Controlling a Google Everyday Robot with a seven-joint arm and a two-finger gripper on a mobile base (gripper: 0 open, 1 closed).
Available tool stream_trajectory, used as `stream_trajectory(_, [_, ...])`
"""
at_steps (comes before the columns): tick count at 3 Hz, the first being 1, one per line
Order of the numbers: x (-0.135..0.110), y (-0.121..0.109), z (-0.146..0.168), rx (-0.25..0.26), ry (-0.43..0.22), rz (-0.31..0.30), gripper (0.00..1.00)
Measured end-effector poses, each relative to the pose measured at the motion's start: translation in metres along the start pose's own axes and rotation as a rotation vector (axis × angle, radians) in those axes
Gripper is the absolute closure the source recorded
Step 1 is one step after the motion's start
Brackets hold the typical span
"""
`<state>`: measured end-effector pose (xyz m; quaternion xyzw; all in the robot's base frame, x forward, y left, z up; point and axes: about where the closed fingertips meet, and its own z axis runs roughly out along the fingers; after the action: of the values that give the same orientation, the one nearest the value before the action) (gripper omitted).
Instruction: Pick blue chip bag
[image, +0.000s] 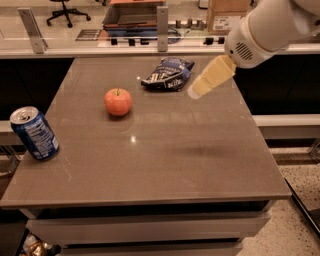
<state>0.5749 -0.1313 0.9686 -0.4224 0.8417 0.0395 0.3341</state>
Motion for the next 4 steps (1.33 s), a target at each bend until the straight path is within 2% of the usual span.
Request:
stream_trajectory(1, [-0.024,-0.015,0.035,0.049,-0.085,0.078,0.0])
stream_trajectory(2, [-0.024,-0.015,0.035,0.049,-0.085,0.078,0.0])
stream_trajectory(3, [-0.029,-0.025,0.053,0.04,-0.113,0.053,0.0])
stream_trajectory(4, [-0.032,-0.042,0.089,0.005,-0.159,0.05,0.0])
